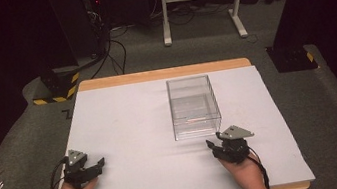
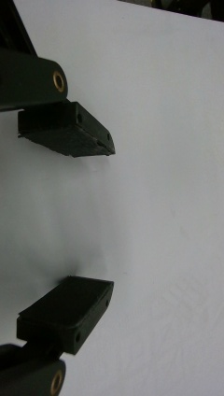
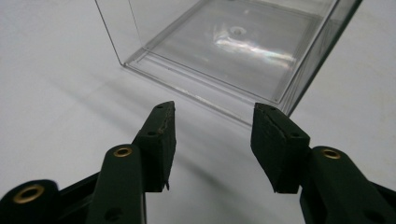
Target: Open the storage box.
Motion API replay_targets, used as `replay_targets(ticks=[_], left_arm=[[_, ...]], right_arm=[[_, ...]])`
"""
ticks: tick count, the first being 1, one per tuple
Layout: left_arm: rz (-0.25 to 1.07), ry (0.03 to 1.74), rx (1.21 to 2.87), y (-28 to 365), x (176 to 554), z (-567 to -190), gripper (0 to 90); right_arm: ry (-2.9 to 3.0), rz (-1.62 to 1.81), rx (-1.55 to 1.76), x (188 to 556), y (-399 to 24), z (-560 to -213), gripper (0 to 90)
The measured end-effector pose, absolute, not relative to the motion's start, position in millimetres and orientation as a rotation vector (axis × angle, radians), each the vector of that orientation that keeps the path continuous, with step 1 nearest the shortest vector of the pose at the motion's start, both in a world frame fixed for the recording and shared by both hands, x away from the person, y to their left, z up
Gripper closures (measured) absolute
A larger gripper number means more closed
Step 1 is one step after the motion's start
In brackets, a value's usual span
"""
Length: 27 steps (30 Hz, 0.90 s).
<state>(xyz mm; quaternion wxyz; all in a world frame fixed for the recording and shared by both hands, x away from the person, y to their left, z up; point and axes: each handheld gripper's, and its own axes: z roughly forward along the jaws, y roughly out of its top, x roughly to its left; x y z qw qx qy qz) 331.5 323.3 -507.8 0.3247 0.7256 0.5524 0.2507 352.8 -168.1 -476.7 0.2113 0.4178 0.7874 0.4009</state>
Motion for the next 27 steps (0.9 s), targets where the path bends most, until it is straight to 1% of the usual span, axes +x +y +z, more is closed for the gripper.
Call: replay_targets(ticks=[6,11,14,27], left_arm=[[0.656,1.448,1.904,323,331,-508,29.0],[0.659,1.447,1.905,323,331,-508,28.9],[0.658,1.448,1.904,323,331,-508,28.9],[0.656,1.451,1.902,323,331,-508,28.9]], right_arm=[[2.171,1.155,1.111,363,-161,-472,53.2],[2.158,1.206,1.089,370,-161,-467,56.7],[2.161,1.246,1.115,374,-164,-465,62.2],[2.131,1.395,1.105,389,-168,-463,67.8]])
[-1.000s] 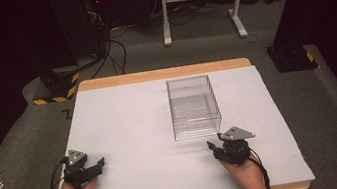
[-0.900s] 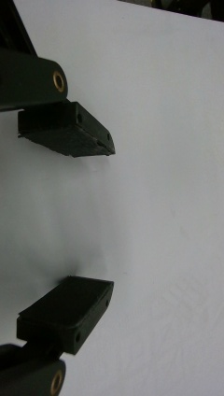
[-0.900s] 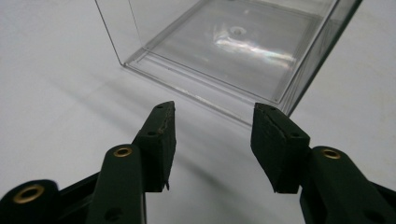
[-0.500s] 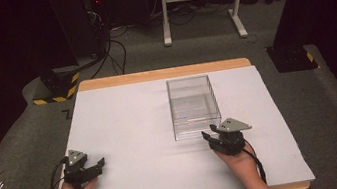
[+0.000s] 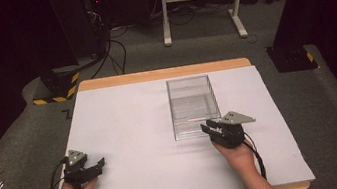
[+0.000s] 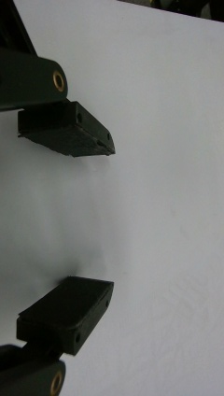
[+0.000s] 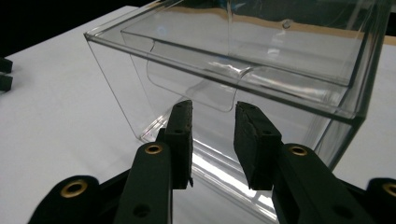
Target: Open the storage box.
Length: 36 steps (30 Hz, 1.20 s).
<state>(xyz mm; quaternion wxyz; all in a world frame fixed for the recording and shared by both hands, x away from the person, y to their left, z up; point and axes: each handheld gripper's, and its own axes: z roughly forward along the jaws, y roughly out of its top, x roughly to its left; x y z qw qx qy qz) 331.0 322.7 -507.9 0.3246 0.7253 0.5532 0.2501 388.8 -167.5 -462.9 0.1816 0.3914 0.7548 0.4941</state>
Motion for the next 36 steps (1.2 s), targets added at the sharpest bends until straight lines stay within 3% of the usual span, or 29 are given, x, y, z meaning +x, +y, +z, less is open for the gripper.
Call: replay_targets(ticks=[36], left_arm=[[0.657,1.451,1.904,323,331,-508,28.9]], right_arm=[[2.237,1.647,0.976,412,-183,-470,78.1]])
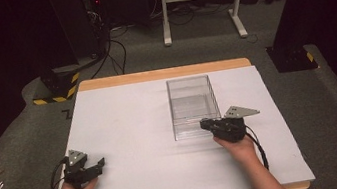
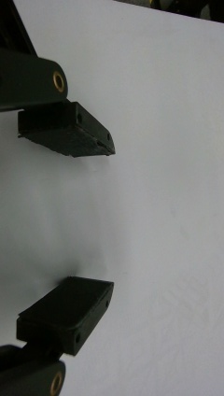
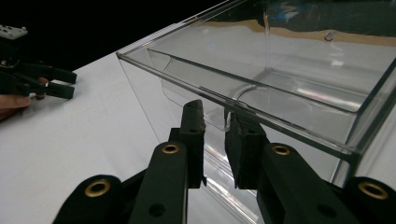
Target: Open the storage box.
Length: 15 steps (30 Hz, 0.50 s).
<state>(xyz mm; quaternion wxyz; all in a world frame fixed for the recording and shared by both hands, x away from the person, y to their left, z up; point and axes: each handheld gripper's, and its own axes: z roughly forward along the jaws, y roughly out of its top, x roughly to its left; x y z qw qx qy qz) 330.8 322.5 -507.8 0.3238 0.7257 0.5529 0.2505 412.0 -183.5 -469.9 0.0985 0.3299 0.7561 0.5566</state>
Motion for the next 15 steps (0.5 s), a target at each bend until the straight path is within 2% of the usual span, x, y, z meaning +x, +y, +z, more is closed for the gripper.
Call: replay_targets(ticks=[15], left_arm=[[0.660,1.451,1.901,322.1,330.7,-508.0,29.0]], right_arm=[[2.293,1.695,0.887,402.4,-186.2,-471.8,82.0]])
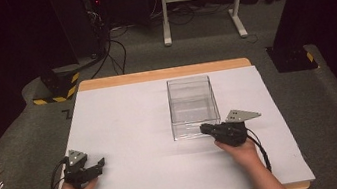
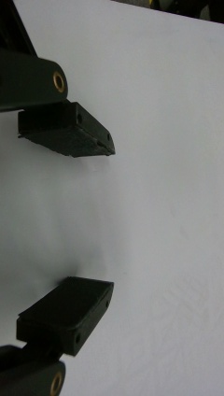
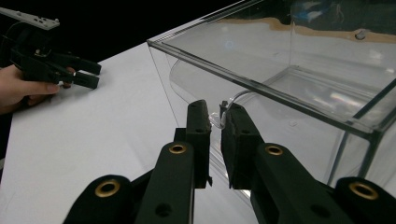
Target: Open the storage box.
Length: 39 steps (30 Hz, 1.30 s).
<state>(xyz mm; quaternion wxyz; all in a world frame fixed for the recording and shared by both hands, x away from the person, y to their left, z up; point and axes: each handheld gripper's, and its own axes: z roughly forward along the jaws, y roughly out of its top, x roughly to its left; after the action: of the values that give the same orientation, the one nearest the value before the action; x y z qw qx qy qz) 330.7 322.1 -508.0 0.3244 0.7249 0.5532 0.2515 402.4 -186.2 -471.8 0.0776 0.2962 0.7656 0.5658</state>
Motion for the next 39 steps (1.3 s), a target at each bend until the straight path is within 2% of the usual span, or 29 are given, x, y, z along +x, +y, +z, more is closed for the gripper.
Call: replay_targets(ticks=[39], left_arm=[[0.665,1.449,1.903,322,331,-508,28.9]], right_arm=[[2.352,1.708,0.803,361,-199,-472,84.4]])
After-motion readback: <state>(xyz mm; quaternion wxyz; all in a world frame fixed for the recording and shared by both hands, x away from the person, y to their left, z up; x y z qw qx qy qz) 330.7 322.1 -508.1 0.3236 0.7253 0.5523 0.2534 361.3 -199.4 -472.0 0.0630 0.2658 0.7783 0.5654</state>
